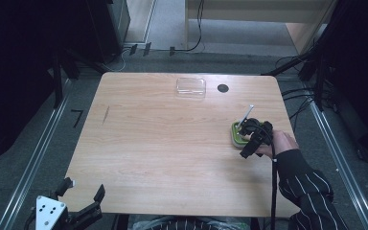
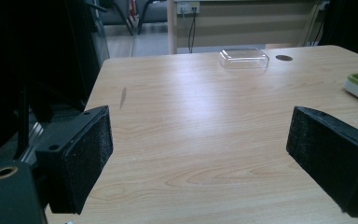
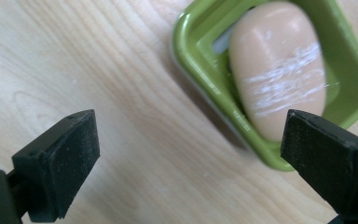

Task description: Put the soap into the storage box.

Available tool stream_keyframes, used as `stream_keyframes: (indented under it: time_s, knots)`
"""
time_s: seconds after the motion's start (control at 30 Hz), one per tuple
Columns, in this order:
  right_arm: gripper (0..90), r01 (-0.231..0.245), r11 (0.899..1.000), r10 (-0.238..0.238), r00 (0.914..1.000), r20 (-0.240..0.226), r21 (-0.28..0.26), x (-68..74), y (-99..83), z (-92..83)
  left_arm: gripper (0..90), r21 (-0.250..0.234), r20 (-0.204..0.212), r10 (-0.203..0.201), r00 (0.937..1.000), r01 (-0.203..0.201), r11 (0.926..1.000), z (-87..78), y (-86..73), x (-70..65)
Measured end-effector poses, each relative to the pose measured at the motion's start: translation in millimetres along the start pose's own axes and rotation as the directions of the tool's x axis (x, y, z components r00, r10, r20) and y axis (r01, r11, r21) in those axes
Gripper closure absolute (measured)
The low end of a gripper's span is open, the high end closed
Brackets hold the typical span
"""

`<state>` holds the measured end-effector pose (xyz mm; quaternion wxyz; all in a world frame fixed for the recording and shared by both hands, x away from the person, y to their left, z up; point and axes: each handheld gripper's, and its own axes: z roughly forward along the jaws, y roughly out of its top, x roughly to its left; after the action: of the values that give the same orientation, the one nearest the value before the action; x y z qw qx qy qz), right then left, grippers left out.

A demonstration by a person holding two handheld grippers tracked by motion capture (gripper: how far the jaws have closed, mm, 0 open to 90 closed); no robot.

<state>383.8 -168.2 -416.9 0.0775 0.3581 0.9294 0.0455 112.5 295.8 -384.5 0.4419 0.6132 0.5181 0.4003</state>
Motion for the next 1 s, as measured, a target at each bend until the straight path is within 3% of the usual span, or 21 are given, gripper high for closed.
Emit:
stream_keyframes:
  time_s: [0.3,0.47,0.77,1.0]
  knots:
    - [5.5,0.003,1.000,-0.003,0.9997,0.025,0.020,15.3,-13.6,3.0,7.2,0.003,0.000,0.004,1.0000,-0.004,1.0000,0.3,0.2,-0.3]
    - [6.1,-0.015,1.000,0.015,0.9989,0.044,-0.011,25.4,-28.5,3.2,7.2,0.006,0.001,0.004,1.0000,-0.004,1.0000,0.5,0.3,-0.3]
    - [6.3,-0.022,1.000,0.022,0.9981,0.057,-0.001,43.2,-51.5,10.6,7.2,0.004,0.005,0.005,1.0000,-0.005,1.0000,1.4,0.5,-0.7]
    - [6.2,-0.043,0.999,0.042,0.9976,0.056,0.017,46.3,-73.1,16.4,7.2,0.007,0.008,0.008,0.9999,-0.009,0.9999,2.5,1.0,-1.2]
